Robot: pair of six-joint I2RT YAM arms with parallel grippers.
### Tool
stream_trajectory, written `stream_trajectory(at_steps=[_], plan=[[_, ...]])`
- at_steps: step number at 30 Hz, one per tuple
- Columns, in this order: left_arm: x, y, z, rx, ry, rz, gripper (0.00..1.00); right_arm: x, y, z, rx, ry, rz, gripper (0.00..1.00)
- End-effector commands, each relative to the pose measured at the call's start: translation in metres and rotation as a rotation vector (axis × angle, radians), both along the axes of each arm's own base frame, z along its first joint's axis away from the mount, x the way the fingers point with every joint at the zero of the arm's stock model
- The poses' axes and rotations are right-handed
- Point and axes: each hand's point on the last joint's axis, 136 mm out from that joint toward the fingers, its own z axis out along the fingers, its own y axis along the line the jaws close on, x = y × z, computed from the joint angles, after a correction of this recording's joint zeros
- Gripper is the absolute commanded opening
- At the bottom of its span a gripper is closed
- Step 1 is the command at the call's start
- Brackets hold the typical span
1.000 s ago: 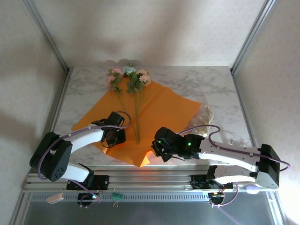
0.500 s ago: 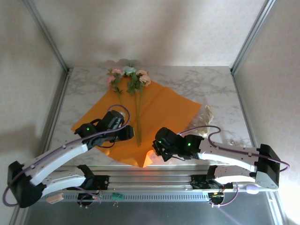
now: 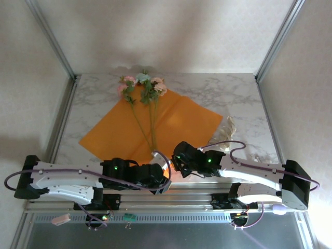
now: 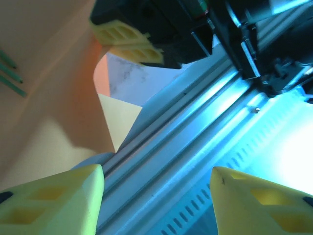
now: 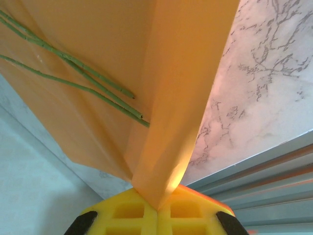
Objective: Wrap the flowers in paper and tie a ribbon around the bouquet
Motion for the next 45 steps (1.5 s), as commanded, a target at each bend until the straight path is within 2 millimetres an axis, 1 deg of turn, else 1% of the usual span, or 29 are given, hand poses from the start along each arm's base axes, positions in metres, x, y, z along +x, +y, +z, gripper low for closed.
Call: stream_trajectory(at_steps=[1,3,4,7,8,11,16,20,23,26,28,29,31,33,34,37,38,40,42,43,45], plan=[[0.033,0.021,-0.004,0.078,-0.181,0.139,0.59,0.005,-0.008,-0.003,0.156,0.241,-0.424,0.00],[0.033,0.017,-0.009,0.076,-0.194,0.124,0.60,0.005,-0.008,-0.004,0.163,0.244,-0.433,0.00],[0.032,0.014,-0.015,0.083,-0.189,0.114,0.61,0.006,-0.008,-0.003,0.170,0.244,-0.438,0.00],[0.031,0.017,-0.036,0.153,-0.187,0.107,0.61,0.006,-0.010,-0.003,0.176,0.247,-0.448,0.00],[0.028,0.013,-0.041,0.146,-0.173,0.086,0.61,0.006,-0.010,-0.004,0.178,0.249,-0.451,0.00],[0.021,0.003,-0.045,0.099,-0.156,0.043,0.61,0.007,-0.009,-0.004,0.192,0.251,-0.458,0.00],[0.021,-0.008,-0.057,0.138,-0.174,-0.012,0.61,0.010,-0.005,-0.001,0.204,0.251,-0.457,0.00],[0.024,-0.014,-0.066,0.170,-0.185,-0.017,0.61,0.012,-0.003,0.000,0.212,0.250,-0.459,0.00],[0.034,-0.006,-0.075,0.232,-0.217,0.034,0.61,0.015,-0.001,0.002,0.225,0.249,-0.460,0.00],[0.050,0.007,-0.080,0.310,-0.262,0.103,0.57,0.016,0.000,0.004,0.226,0.249,-0.458,0.00],[0.055,0.006,-0.081,0.317,-0.273,0.108,0.52,0.016,0.000,0.005,0.229,0.249,-0.458,0.00],[0.056,0.005,-0.082,0.322,-0.278,0.105,0.46,0.015,0.000,0.005,0.229,0.251,-0.458,0.00],[0.062,0.006,-0.081,0.340,-0.295,0.119,0.24,0.017,0.001,0.006,0.230,0.250,-0.459,0.00],[0.067,0.010,-0.076,0.358,-0.313,0.135,0.04,0.017,0.000,0.007,0.227,0.252,-0.457,0.00],[0.069,0.011,-0.073,0.359,-0.315,0.140,0.00,0.017,0.000,0.007,0.223,0.253,-0.455,0.00],[0.073,0.018,-0.065,0.354,-0.298,0.143,0.00,0.019,-0.002,0.006,0.212,0.239,-0.445,0.00],[0.075,0.020,-0.063,0.351,-0.288,0.140,0.00,0.022,-0.002,0.006,0.208,0.224,-0.436,0.04],[0.077,0.022,-0.058,0.343,-0.264,0.126,0.00,0.027,-0.004,0.009,0.190,0.195,-0.391,0.20],[0.082,0.023,-0.054,0.330,-0.231,0.116,0.00,0.031,-0.006,0.012,0.162,0.166,-0.334,0.31],[0.085,0.023,-0.052,0.322,-0.221,0.110,0.00,0.032,-0.010,0.014,0.137,0.147,-0.300,0.35],[0.093,0.024,-0.048,0.321,-0.209,0.109,0.00,0.034,-0.018,0.018,0.080,0.103,-0.237,0.40]])
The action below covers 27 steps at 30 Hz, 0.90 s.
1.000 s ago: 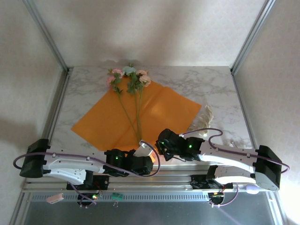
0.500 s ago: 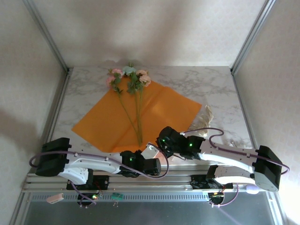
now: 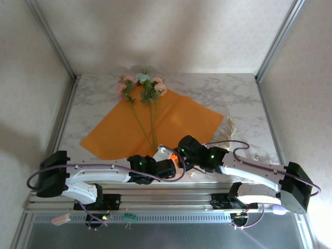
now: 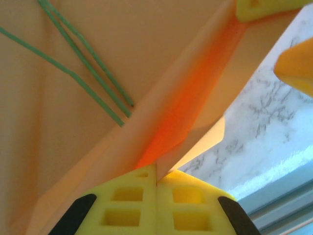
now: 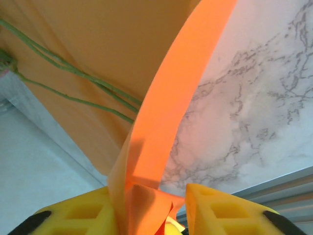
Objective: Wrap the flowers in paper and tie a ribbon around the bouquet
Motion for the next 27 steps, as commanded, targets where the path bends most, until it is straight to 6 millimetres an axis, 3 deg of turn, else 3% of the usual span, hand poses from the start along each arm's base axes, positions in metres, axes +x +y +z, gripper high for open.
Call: stream_trajectory(at_steps=[1,9,13,17,22,27], plan=[[0.009,0.002,0.013,0.009,0.029,-0.042,0.00,0.003,-0.010,0.009,0.012,0.088,-0.096,0.42],[0.047,0.008,0.021,0.058,0.038,-0.016,0.00,0.006,-0.040,0.023,-0.202,-0.094,0.157,0.56],[0.071,0.015,0.021,0.080,0.026,0.031,0.00,0.009,-0.056,0.030,-0.293,-0.170,0.220,0.58],[0.091,0.018,0.017,0.068,0.022,0.065,0.00,0.008,-0.068,0.024,-0.374,-0.196,0.280,0.57],[0.113,0.013,0.012,0.064,0.015,0.063,0.00,0.022,-0.042,0.002,-0.314,-0.218,0.355,0.42],[0.135,0.006,0.017,0.092,-0.029,0.050,0.00,0.045,-0.005,-0.005,-0.254,-0.247,0.381,0.36]])
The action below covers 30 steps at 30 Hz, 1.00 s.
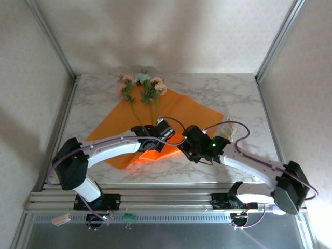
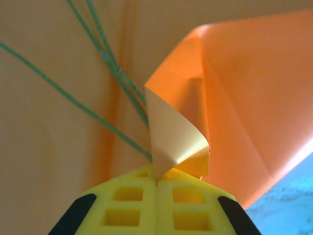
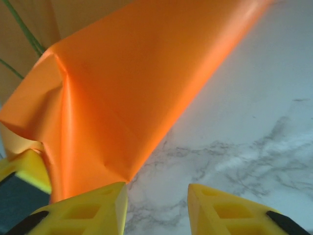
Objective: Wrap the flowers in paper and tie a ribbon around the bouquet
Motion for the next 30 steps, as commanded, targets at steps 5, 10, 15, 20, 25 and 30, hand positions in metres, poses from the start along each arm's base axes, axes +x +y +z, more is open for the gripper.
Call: stream_trajectory(at_steps=[5,10,15,20,25,30], plan=[[0.025,-0.005,0.025,-0.014,-0.082,-0.018,0.00,0.040,0.020,-0.016,0.083,-0.033,-0.034,0.35],[0.028,0.004,0.019,-0.003,-0.078,-0.013,0.00,0.067,0.027,-0.022,0.141,-0.035,-0.046,0.38],[0.043,0.007,0.022,-0.024,-0.113,0.010,0.00,0.069,0.039,-0.023,0.117,-0.005,0.021,0.34],[0.055,0.003,0.024,-0.049,-0.120,0.020,0.00,0.069,0.021,-0.045,0.087,0.042,-0.016,0.33],[0.065,0.006,0.012,-0.010,-0.126,0.026,0.00,0.079,0.017,-0.061,0.095,0.066,-0.021,0.32],[0.077,0.011,0.007,-0.001,-0.144,0.055,0.00,0.088,0.017,-0.067,0.075,0.072,-0.017,0.31]])
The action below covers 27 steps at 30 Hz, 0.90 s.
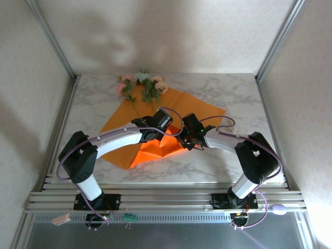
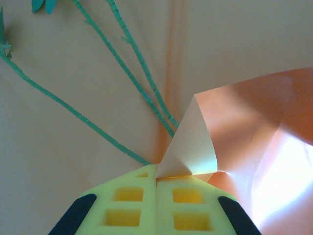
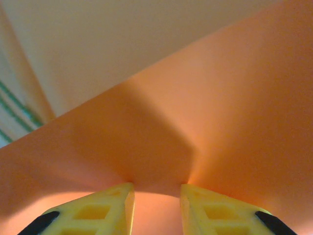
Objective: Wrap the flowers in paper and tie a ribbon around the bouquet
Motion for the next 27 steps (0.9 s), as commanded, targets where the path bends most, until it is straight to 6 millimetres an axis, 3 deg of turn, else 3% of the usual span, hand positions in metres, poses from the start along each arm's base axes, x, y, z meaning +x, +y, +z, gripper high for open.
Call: stream_trajectory(at_steps=[1,11,15,20,27], plan=[[0.021,0.003,0.010,0.013,-0.071,0.033,0.00,0.006,0.003,0.002,0.000,-0.010,0.026,0.31],[0.053,0.007,-0.001,0.030,-0.095,0.056,0.00,0.025,0.009,0.021,-0.012,-0.067,0.062,0.31],[0.062,0.007,-0.009,0.030,-0.096,0.066,0.00,0.022,0.005,0.030,-0.004,-0.088,0.045,0.31],[0.066,0.008,-0.024,0.056,-0.084,0.068,0.00,0.012,0.000,0.008,0.035,-0.075,0.016,0.31],[0.067,0.011,-0.030,0.061,-0.079,0.072,0.00,0.022,0.003,-0.011,0.053,-0.082,-0.002,0.31]])
